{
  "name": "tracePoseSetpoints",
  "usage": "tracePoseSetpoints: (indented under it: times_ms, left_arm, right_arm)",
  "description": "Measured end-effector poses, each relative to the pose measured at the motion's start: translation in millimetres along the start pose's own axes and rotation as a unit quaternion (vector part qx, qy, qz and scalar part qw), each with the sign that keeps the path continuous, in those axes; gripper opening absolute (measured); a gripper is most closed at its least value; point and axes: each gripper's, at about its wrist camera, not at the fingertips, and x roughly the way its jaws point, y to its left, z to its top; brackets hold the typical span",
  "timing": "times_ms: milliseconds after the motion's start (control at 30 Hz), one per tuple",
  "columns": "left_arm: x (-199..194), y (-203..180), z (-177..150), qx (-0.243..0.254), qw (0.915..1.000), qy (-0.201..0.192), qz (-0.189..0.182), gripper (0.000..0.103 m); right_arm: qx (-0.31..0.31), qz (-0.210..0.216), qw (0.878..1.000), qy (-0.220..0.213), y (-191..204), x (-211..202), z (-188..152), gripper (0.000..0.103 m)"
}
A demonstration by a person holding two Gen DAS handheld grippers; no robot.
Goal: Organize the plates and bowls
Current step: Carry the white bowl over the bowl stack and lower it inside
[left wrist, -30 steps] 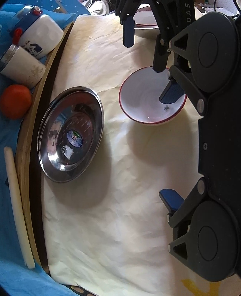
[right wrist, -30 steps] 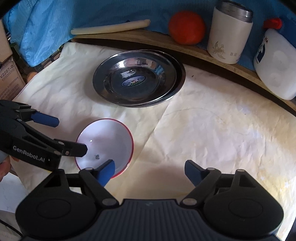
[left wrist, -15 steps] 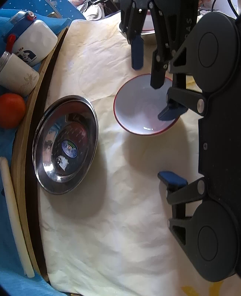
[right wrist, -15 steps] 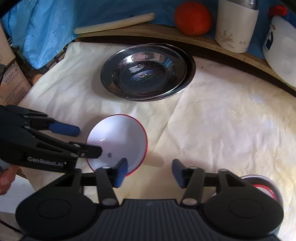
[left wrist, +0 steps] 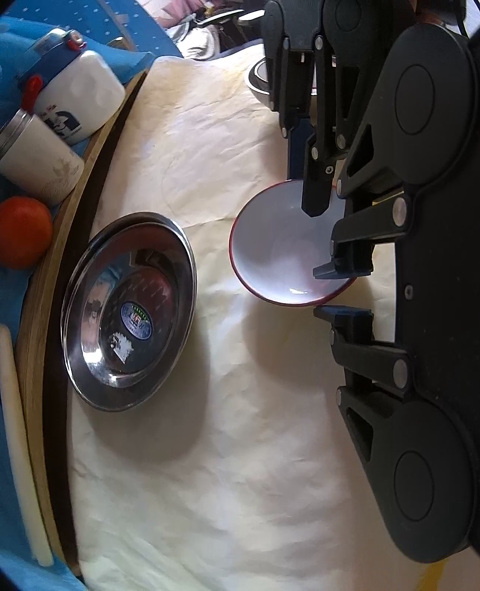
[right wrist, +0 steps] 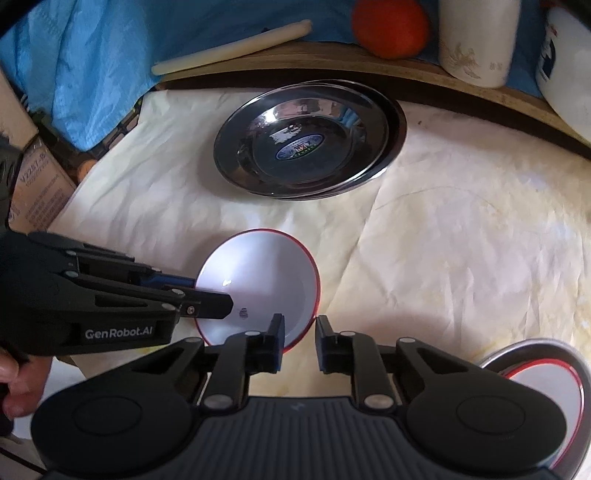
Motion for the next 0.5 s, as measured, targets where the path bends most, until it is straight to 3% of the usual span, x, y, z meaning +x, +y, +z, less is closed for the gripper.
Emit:
tracePoseSetpoints:
  times_ms: [500]
  left_arm:
    - [-8,-10,1,-0.011,0.9999,0.000,-0.006,0.010]
  right_arm:
    - [0.028,0.011,0.999,-0.020,-12,-21,-7,0.013]
